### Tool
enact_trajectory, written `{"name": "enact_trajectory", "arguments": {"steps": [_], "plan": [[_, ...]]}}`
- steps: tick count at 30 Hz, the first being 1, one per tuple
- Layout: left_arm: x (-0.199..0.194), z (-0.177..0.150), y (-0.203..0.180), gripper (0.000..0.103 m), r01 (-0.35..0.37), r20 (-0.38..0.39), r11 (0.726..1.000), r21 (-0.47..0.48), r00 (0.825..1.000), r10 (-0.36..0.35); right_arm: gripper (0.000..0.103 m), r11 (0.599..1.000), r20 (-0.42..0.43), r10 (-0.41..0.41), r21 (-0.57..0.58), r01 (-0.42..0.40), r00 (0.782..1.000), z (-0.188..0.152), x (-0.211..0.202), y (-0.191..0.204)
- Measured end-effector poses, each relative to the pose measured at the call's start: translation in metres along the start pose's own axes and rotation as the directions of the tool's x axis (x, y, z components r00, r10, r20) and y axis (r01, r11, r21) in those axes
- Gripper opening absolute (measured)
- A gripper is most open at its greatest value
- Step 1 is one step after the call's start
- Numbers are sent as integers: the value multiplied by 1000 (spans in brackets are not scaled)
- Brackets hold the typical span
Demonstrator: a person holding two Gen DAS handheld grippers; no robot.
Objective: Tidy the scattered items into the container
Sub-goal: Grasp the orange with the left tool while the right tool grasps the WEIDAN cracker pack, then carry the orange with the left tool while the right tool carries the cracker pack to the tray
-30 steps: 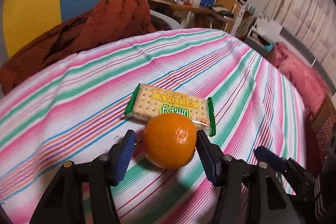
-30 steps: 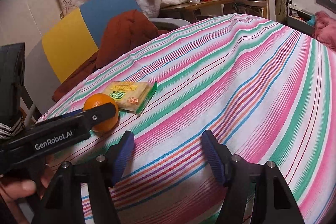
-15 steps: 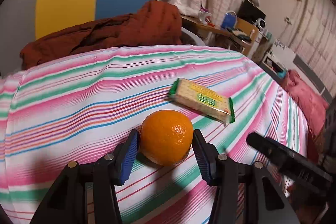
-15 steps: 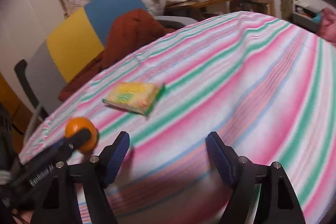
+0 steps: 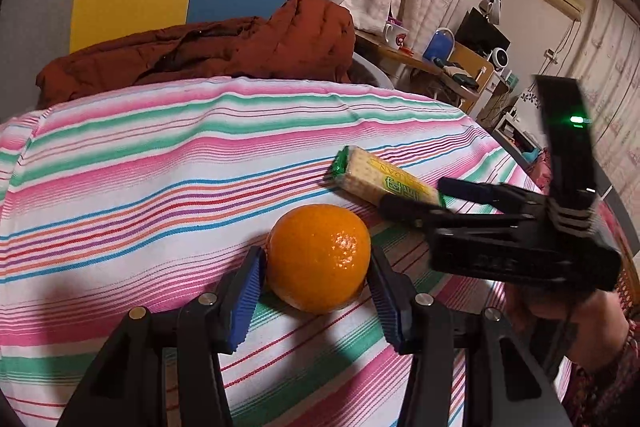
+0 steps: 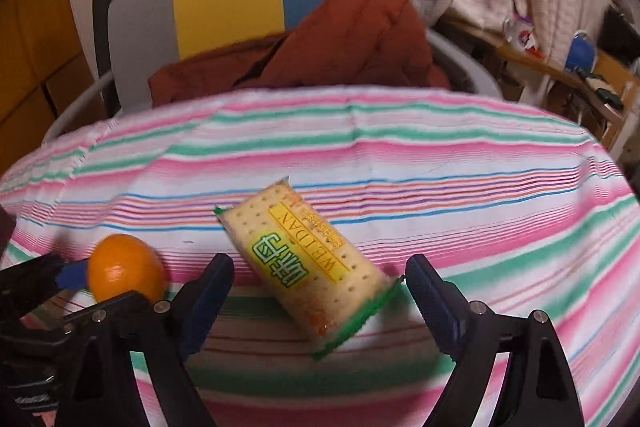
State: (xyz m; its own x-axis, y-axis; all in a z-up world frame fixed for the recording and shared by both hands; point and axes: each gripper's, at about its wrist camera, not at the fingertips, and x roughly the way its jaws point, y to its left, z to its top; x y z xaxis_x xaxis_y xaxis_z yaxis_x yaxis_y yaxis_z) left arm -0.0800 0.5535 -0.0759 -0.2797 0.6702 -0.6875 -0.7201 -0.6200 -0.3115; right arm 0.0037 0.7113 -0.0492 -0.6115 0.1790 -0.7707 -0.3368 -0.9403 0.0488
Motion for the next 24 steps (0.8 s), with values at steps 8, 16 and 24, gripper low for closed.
{"name": "enact_trajectory", "arguments": {"steps": [8,16,24], "plan": [[-1,-2,-5,52,-23,1,999,24,1000,23,63,999,0,-36,-2,36,999,-5,6,10],[-11,-4,1,51,-90,32,996,6,995,90,58,992,44,-82,98,77,996,-29,-20,28],[-35,-19,14,51,-128,47,991,-37,990,130,58,973,128,-90,221,60,988,-57,-54,44]]}}
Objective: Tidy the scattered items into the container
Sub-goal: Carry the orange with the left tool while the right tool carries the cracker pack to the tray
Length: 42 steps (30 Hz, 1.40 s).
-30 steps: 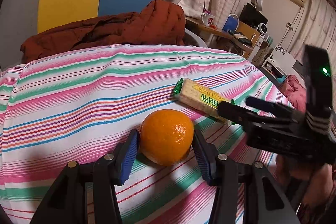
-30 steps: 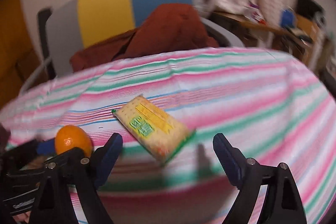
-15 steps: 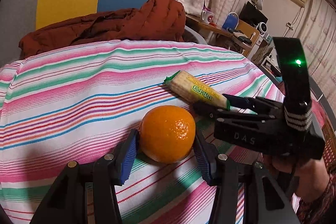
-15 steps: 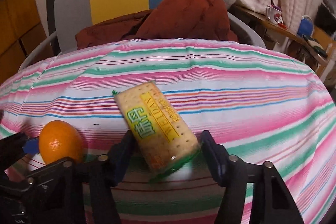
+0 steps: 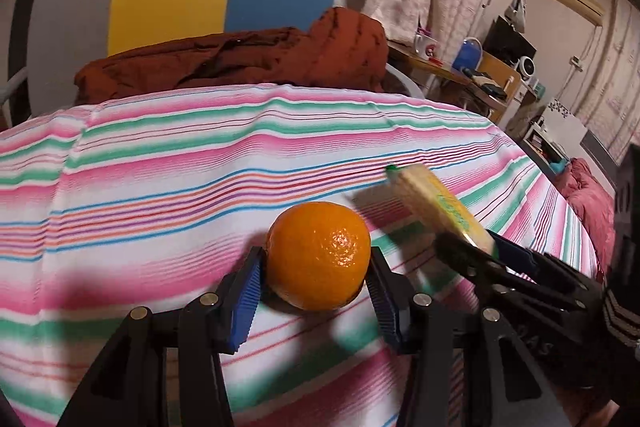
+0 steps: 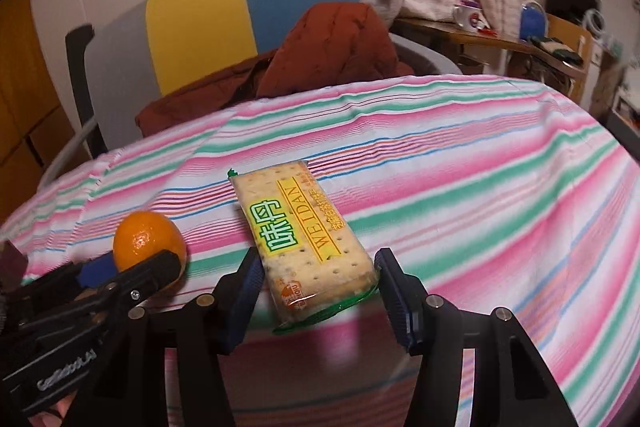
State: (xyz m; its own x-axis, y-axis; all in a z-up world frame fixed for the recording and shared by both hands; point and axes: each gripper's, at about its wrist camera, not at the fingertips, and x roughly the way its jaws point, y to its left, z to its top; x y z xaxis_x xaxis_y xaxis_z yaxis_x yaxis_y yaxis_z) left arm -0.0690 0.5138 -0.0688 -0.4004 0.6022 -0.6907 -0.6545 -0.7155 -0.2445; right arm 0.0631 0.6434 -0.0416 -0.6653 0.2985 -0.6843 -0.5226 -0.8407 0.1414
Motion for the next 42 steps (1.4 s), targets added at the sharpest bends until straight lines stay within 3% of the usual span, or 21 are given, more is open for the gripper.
{"name": "enact_trajectory", "arguments": {"steps": [12,19,32,42], "plan": [[-48,-34,28,51,-25,6,999,-45,1000,25,58,999,29,35,40,-36,999,-29,-35,26],[-76,-53,45,51,-70,9,995,-76,997,71,58,995,1,88,54,-88,996,-46,-52,47],[-122,-92,59,49,-126,16,992,7,992,126,58,981,-39,180,77,-177,983,-85,-80,92],[-153,-114,102,49,-159,-50,982,-98,987,154,58,968,-50,245,67,-241,968,-97,-101,131]]}}
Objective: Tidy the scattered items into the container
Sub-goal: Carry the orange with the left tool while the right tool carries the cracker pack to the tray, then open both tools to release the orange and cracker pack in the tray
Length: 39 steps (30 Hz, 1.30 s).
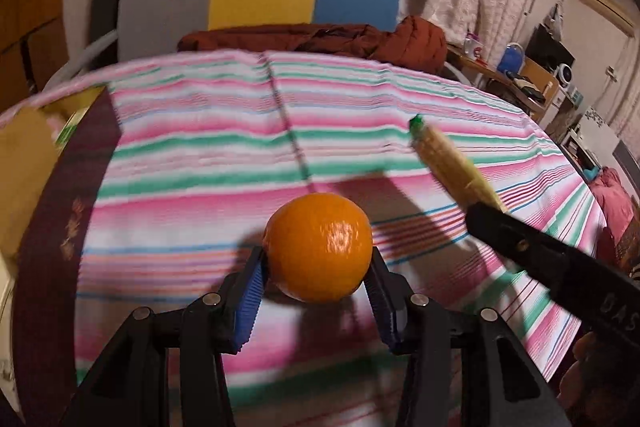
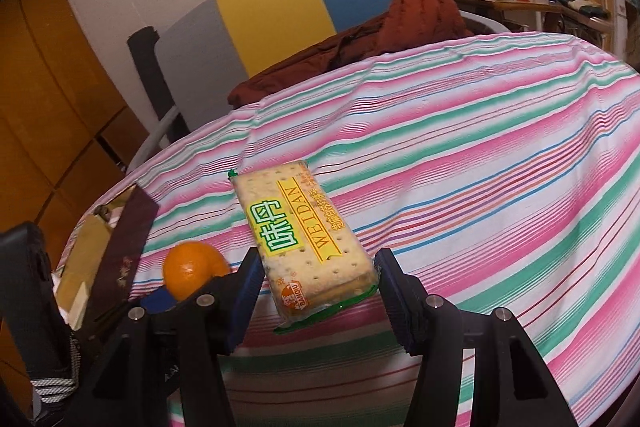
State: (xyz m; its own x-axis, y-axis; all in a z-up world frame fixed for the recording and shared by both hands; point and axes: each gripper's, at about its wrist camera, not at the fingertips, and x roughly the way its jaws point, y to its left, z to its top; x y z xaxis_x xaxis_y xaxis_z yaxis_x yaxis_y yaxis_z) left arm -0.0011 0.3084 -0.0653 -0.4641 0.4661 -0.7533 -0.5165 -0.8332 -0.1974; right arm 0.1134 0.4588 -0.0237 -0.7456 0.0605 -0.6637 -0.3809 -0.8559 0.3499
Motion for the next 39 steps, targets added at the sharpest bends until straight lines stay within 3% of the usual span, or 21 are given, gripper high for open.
{"name": "enact_trajectory", "arguments": {"steps": [10,23,30,39], "plan": [[-41,-10,41,49,9,23,997,-76,1000,-7,58,996,-22,74,-47,-75,997,-15,-9,51],[-112,-9,85,48,42,134,995,-91,990,-30,57,968,-53,199,-145,-204,979,-18,-12,129],[-142,-12,130,48,-3,172,988,-152,985,29,58,939,-92,266,-198,-280,959,-15,1,182],[-153,-23,201,49,-84,130,969,-232,985,116,58,925,-172,289,-205,-321,942,-3,45,249]]}}
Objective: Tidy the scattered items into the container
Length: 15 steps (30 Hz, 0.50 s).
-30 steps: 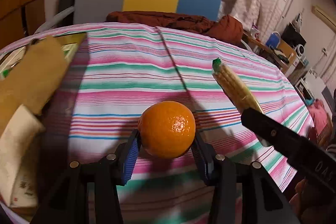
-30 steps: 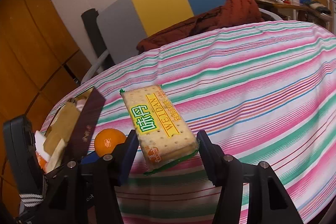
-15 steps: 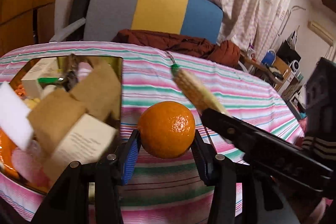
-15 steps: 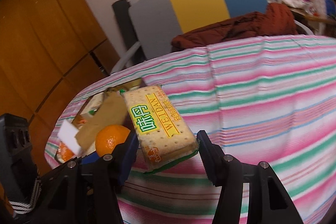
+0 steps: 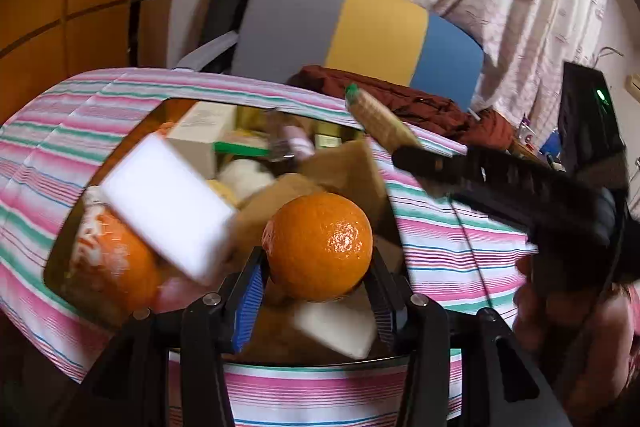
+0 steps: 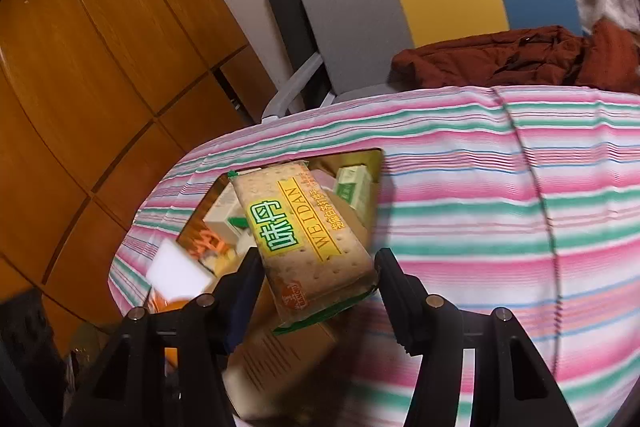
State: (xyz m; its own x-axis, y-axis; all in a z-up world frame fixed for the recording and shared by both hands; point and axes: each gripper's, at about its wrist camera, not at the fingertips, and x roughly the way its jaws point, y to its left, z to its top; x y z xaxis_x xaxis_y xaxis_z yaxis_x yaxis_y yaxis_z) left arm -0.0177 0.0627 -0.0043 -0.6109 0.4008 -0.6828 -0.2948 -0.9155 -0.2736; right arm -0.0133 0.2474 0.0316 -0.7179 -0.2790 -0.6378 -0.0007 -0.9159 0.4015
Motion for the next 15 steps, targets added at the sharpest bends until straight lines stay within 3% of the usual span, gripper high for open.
{"name": "enact_trajectory", "arguments": {"steps": [4,10,13,15], "plan": [[3,-3,24,49,-34,-35,999,3,999,34,58,1000,-18,-26,9,26,999,19,27,15],[22,-13,38,50,-35,-126,998,44,991,40,59,991,-55,-134,-31,132,989,39,62,34],[19,-14,34,61,-36,-102,996,80,994,44,67,984,-65,-176,-41,174,982,43,71,40],[12,-13,33,62,-21,-71,997,69,997,26,77,991,-54,-135,-12,134,989,44,67,39]]}}
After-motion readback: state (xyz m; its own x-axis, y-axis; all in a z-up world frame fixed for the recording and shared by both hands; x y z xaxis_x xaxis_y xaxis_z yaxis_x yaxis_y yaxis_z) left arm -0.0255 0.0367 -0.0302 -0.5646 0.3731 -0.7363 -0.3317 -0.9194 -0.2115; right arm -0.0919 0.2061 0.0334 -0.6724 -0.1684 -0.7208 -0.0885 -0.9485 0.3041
